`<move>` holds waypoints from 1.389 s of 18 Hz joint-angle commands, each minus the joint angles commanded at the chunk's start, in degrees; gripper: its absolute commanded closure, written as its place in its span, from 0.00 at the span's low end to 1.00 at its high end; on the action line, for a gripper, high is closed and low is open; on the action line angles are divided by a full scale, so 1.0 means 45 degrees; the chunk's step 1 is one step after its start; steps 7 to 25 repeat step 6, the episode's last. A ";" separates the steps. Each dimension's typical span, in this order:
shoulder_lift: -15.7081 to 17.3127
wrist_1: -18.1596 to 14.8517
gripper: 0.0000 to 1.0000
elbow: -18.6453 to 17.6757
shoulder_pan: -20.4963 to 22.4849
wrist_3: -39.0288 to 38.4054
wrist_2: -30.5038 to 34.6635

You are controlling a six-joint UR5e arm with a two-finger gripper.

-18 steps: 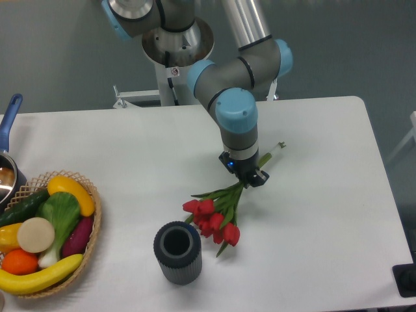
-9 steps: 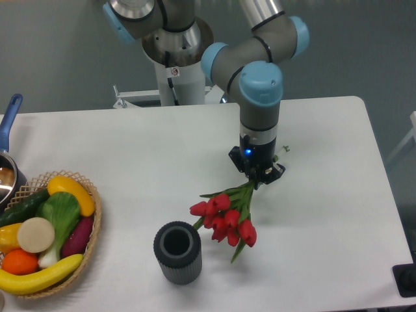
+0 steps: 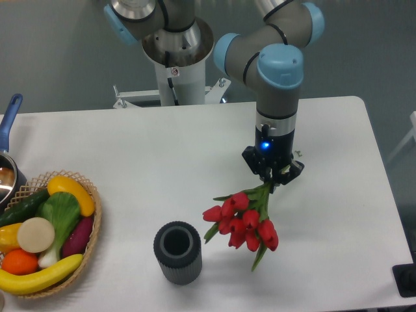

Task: Pick up the flowers from the table
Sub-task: 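Lift the gripped red tulips up off the table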

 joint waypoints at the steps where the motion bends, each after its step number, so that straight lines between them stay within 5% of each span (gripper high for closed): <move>1: 0.0019 -0.0097 0.90 -0.0039 0.0000 0.0000 0.0136; 5: 0.0058 -0.1055 0.90 0.0214 -0.0059 0.0039 0.0958; 25: 0.0058 -0.1017 0.90 0.0195 -0.0059 0.0039 0.0977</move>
